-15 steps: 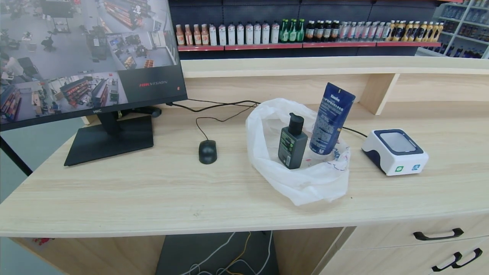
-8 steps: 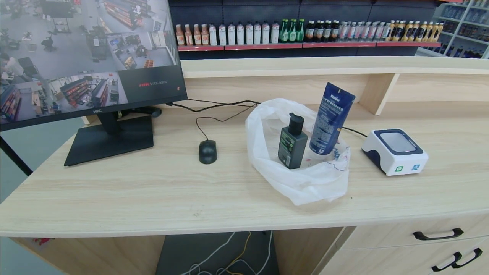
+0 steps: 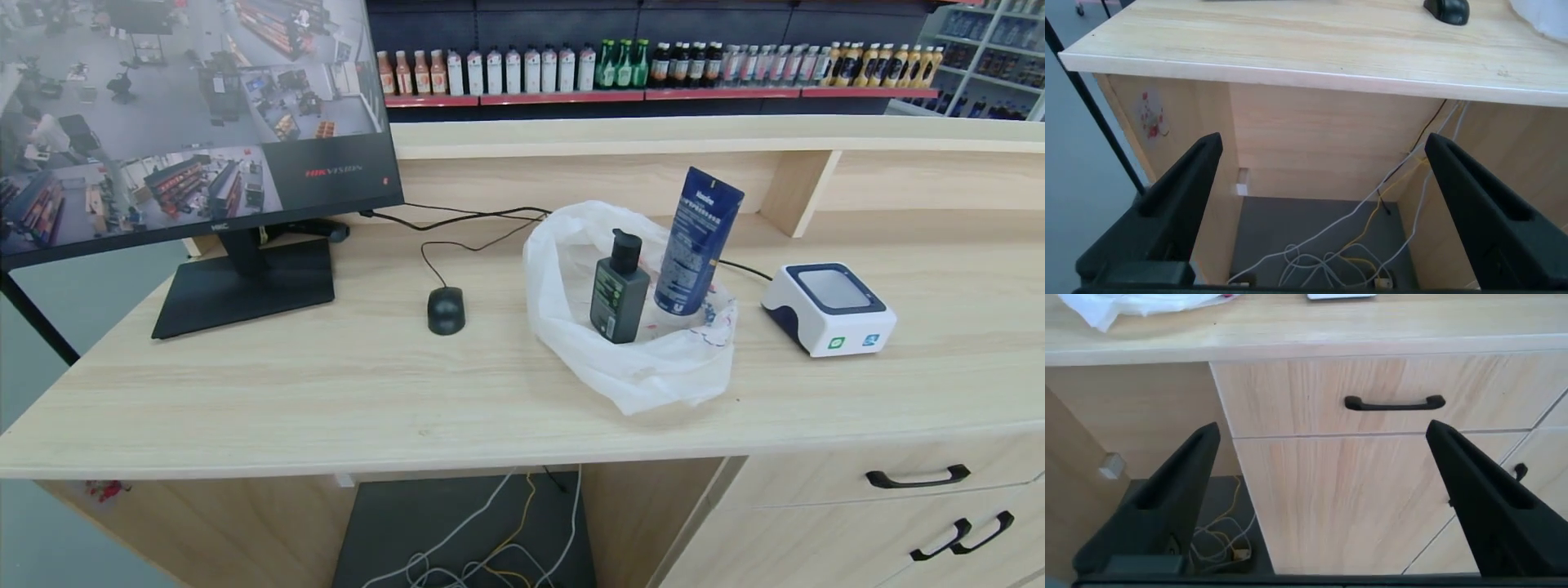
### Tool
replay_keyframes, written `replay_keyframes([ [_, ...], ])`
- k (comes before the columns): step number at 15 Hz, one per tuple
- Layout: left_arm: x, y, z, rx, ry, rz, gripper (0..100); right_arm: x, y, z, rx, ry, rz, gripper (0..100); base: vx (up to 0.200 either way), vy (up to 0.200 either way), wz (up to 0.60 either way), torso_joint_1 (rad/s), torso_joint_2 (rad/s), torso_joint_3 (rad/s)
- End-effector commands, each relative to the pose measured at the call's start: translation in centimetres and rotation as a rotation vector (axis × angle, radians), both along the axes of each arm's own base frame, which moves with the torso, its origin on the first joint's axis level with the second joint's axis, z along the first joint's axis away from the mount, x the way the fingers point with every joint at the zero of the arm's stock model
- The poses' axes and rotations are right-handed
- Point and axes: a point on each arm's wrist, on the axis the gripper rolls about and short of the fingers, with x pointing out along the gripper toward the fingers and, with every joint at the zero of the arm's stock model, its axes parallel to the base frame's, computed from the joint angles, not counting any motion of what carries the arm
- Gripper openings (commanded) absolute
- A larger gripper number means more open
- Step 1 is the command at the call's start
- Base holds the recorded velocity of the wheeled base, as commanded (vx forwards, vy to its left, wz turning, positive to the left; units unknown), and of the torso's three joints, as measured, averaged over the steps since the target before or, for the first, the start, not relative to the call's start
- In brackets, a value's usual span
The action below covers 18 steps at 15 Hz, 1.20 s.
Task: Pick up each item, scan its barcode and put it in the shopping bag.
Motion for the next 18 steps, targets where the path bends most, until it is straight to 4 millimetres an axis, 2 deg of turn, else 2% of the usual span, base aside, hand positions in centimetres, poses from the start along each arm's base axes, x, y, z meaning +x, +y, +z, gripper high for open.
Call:
replay_keyframes([
  [1,0.0,0.0,0.0,0.001,0.0,0.001,100,0.0,0.0,0.04,-0.001,0.0,0.0,100,0.0,0.0,0.0,0.0,0.0,0.0],
  [4,0.0,0.0,0.0,0.001,0.0,0.001,100,0.01,0.0,0.0,-0.001,0.001,0.0,100,0.0,0.0,0.0,0.0,0.0,0.0],
  [18,0.0,0.0,0.0,-0.01,0.0,0.001,100,0.0,0.0,0.04,-0.002,0.0,0.0,100,0.0,-0.2,0.0,0.004,0.01,0.002],
])
